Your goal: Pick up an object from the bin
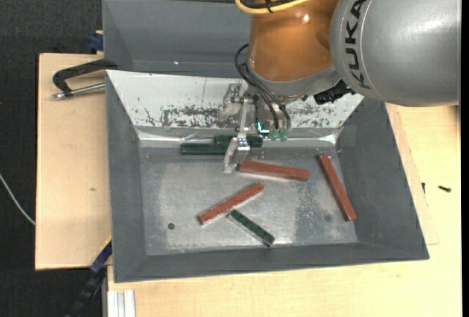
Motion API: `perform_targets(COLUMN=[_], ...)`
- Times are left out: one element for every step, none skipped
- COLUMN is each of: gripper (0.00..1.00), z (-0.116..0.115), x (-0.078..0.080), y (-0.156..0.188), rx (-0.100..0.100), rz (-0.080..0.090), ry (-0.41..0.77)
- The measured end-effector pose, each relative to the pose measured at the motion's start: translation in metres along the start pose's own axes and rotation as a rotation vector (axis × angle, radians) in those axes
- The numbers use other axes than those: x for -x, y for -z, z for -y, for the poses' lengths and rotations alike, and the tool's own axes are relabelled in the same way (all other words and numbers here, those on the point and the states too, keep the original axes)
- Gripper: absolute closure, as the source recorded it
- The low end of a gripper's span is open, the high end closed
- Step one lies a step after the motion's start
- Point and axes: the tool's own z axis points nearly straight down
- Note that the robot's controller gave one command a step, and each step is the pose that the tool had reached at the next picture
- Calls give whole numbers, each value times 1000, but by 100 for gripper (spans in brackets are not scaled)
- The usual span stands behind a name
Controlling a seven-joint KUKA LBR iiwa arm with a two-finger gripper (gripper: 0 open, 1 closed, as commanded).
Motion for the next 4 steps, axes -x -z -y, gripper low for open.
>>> perform_targets(gripper=[0,0,0,100], z=[1,28,79,74], x=[2,-2,11,-26], y=[4,-44,-89,-151], rx=[1,3,1,2], rz=[8,14,6,8], ry=[-2,10,63,31])
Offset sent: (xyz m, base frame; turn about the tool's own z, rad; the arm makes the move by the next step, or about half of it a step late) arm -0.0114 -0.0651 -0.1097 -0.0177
